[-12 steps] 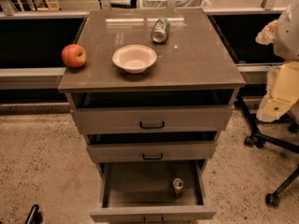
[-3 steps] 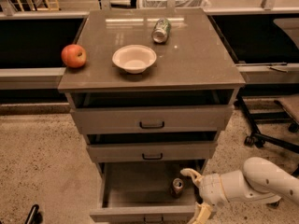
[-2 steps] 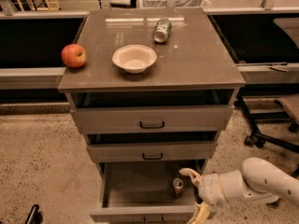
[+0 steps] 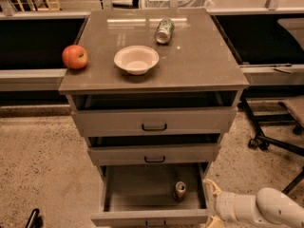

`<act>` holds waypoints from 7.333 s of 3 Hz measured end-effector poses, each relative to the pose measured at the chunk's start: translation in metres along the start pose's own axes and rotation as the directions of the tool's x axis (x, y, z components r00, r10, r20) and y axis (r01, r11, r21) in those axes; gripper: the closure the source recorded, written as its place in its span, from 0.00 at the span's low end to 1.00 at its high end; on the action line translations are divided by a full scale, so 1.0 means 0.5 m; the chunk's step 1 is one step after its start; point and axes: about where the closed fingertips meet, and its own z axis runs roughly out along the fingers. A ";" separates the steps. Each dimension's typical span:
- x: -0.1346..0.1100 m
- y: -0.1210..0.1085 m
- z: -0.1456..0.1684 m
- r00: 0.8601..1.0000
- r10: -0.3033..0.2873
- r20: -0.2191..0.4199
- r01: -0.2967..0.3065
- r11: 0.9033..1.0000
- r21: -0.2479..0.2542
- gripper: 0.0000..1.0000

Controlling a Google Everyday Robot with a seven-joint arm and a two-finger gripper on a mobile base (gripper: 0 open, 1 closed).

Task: Pick orange can from bottom drawer and place on counter

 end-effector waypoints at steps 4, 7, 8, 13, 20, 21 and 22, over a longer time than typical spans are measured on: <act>0.105 -0.045 0.147 1.000 -0.008 0.001 0.008 0.998 0.067 0.00; 0.137 -0.107 0.266 0.996 -0.062 0.062 0.056 0.994 0.099 0.00; 0.158 -0.125 0.319 0.992 -0.072 0.102 0.056 0.987 0.151 0.00; 0.287 -0.233 0.400 0.972 0.144 0.184 -0.155 0.987 0.047 0.24; -0.056 -0.050 -0.078 0.928 -0.302 0.219 0.339 0.928 -0.154 1.00; -0.099 -0.051 -0.052 0.924 -0.304 0.230 0.353 0.910 -0.217 1.00; -0.101 -0.052 -0.056 0.926 -0.305 0.223 0.351 0.913 -0.209 1.00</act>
Offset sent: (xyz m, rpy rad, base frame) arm 0.0103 -0.0037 -0.0167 -0.0181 -0.0193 -0.0552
